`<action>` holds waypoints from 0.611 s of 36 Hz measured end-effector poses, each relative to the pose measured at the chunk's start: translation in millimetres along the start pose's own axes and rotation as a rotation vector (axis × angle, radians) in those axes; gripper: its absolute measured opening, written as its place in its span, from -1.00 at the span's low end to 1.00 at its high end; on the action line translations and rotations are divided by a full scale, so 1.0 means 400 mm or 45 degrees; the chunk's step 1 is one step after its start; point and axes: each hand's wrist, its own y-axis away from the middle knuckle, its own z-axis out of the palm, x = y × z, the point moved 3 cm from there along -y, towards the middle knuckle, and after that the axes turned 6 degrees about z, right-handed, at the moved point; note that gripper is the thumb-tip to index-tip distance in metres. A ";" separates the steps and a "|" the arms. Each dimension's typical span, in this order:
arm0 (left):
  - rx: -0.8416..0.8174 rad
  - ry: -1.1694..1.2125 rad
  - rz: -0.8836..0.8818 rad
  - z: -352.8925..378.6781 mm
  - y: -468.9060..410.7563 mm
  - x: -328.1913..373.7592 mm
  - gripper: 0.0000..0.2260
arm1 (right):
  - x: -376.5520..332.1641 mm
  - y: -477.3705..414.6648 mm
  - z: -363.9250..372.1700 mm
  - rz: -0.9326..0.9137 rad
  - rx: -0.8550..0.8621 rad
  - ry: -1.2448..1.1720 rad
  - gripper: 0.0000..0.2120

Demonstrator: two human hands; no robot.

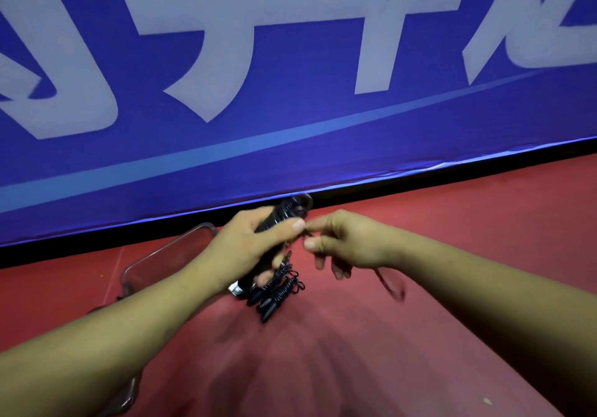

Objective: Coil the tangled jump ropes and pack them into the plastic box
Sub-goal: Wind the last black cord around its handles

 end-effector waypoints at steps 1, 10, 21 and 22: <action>0.079 0.017 -0.008 -0.005 -0.003 0.002 -0.76 | 0.006 0.000 0.004 0.043 -0.029 0.045 -0.86; 0.303 -0.241 -0.097 -0.077 -0.036 0.000 -0.73 | -0.060 0.001 0.028 0.041 0.055 0.498 -0.76; -0.200 -0.811 -0.263 -0.103 -0.039 -0.047 -0.76 | -0.097 0.014 0.041 -0.139 0.129 1.061 -0.83; -0.259 -0.839 -0.288 -0.105 -0.036 -0.052 -0.74 | -0.099 0.015 0.038 -0.166 0.155 1.091 -0.81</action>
